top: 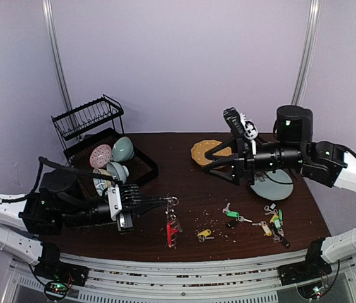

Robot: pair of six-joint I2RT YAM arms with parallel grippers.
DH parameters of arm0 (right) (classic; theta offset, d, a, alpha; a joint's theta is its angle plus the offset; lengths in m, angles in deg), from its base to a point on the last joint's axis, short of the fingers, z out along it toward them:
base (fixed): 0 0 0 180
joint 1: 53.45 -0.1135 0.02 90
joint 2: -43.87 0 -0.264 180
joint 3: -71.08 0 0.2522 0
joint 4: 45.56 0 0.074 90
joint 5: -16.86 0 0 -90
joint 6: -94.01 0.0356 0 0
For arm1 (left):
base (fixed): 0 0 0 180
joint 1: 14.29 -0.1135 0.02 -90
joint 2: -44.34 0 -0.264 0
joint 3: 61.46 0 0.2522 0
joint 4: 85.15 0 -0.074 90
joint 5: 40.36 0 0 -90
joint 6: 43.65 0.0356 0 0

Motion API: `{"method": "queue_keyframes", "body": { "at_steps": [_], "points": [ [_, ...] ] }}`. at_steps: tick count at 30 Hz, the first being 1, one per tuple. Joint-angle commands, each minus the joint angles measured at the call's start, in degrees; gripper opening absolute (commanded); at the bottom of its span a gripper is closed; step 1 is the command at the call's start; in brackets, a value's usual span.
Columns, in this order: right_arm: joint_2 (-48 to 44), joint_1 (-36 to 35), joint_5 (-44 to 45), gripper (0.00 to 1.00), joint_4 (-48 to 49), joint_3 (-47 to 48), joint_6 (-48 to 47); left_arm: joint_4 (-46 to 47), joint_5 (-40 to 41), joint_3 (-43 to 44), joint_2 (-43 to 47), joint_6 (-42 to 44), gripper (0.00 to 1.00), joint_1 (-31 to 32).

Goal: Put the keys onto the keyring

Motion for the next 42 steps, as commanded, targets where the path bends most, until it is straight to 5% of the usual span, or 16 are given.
{"method": "queue_keyframes", "body": {
  "at_steps": [1, 11, 14, 24, 42],
  "points": [
    [1.7, -6.1, -6.2, 0.51, 6.6, 0.5, -6.0, 1.5, -2.5, 3.0, -0.6, -1.5, 0.00, -0.5],
    [7.0, -10.9, -6.4, 0.53, 0.9, 5.2, -11.1, 0.9, -1.6, 3.9, -0.9, -2.2, 0.00, -0.5],
    [7.6, -12.4, -4.6, 0.35, 1.2, 5.3, -10.8, 1.2, -1.2, 3.9, -1.2, -2.3, 0.00, -0.5],
    [8.4, -13.0, -3.1, 0.16, 2.1, 5.1, -9.7, 0.8, -1.1, 4.5, -1.6, -2.5, 0.00, -0.5],
    [8.3, -13.0, 0.9, 0.16, 1.8, 5.2, -9.7, -0.3, -1.8, 5.8, -2.8, -2.4, 0.00, -0.5]
  ]
}}
